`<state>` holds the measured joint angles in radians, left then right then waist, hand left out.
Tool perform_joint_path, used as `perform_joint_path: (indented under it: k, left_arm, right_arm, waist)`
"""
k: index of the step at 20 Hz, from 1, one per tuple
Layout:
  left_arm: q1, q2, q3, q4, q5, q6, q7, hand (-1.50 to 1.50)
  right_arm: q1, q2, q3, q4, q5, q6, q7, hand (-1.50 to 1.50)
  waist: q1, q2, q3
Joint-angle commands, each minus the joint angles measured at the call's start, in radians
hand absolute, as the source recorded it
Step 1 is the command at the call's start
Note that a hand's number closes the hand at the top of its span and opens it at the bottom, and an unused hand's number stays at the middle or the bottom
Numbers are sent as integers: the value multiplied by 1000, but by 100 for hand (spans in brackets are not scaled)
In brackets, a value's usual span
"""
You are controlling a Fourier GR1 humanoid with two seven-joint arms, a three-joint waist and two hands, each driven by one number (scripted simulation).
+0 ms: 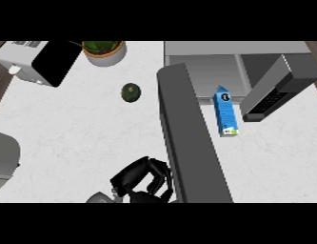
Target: Pick up the milk, place it into the microwave and close the microwave
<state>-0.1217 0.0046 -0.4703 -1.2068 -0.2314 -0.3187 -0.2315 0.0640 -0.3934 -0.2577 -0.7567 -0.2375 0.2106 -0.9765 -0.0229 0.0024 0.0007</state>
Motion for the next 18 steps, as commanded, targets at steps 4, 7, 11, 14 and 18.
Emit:
perform_joint_path:
  k: [4,7,11,14,18]
  left_arm:
    - [-196,-4,-239,230,111,133,-19,150]
    - [-240,-4,-337,245,194,176,-25,150]
    - [-207,-4,-481,228,292,350,-114,150]
    - [-265,-4,-516,196,372,430,-110,150]
    - [-333,-3,-546,193,459,498,-81,-150]
  right_arm:
    - [10,-67,-7,-25,-37,156,-57,-150]
    - [-18,-62,10,-39,-38,159,-63,-150]
    - [17,-52,49,-89,-31,176,-74,-150]
    - [37,-39,76,-190,-40,149,-24,-150]
    - [-20,-50,99,-242,-55,146,37,-150]
  waist:
    - [-17,3,-2]
    - [-20,5,-1]
    - [-46,8,-2]
    - [-70,6,-5]
    - [-103,14,-7]
